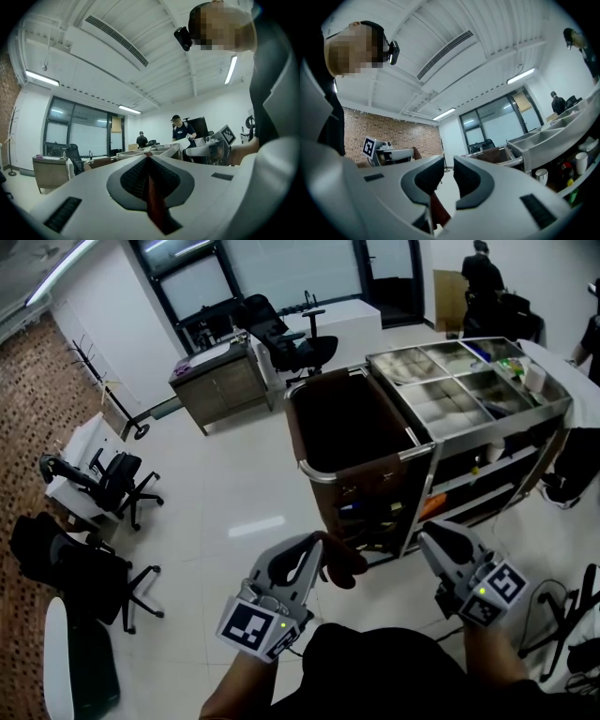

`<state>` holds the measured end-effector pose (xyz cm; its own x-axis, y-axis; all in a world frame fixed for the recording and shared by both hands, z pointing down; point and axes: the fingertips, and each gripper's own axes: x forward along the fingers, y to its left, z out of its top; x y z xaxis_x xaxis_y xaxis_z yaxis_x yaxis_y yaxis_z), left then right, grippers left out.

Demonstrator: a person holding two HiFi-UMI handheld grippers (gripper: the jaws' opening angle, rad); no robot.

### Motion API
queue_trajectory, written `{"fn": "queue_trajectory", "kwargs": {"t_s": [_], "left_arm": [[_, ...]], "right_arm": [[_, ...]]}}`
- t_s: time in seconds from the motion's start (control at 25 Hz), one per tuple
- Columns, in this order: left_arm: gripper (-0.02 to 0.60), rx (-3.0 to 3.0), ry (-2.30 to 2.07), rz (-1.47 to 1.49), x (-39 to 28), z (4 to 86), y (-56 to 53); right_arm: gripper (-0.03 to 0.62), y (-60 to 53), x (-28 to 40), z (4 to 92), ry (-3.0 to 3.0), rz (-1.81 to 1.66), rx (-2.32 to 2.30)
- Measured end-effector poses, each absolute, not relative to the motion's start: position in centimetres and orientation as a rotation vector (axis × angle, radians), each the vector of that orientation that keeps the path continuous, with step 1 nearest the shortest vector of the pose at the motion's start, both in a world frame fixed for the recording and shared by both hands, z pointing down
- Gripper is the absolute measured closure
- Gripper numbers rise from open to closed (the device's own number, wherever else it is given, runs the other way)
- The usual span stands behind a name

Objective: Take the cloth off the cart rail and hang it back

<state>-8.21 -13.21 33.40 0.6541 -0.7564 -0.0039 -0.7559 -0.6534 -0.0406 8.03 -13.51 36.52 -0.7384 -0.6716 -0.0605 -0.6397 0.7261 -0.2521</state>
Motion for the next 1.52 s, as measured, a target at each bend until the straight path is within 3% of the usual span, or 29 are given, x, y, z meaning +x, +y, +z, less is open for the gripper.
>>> {"fn": "queue_trajectory", "kwargs": {"t_s": [0.44, 1.04, 1.52], "left_arm": [[0.571, -2.771, 1.335, -0.006, -8.8, 30.4, -16.0], [0.571, -2.628, 1.427, 0.014, -7.5, 23.6, -29.8], [0.571, -2.724, 1.6, -0.302, -4.7, 31.2, -45.6]], "right_arm": [[0.51, -14.0, 8.4, 36.5, 2.773, -0.318, -1.071], [0.51, -13.8, 9.4, 37.0, 2.778, -0.303, -1.118], [0.51, -13.6, 10.5, 38.2, 2.759, -0.351, -1.164]]}}
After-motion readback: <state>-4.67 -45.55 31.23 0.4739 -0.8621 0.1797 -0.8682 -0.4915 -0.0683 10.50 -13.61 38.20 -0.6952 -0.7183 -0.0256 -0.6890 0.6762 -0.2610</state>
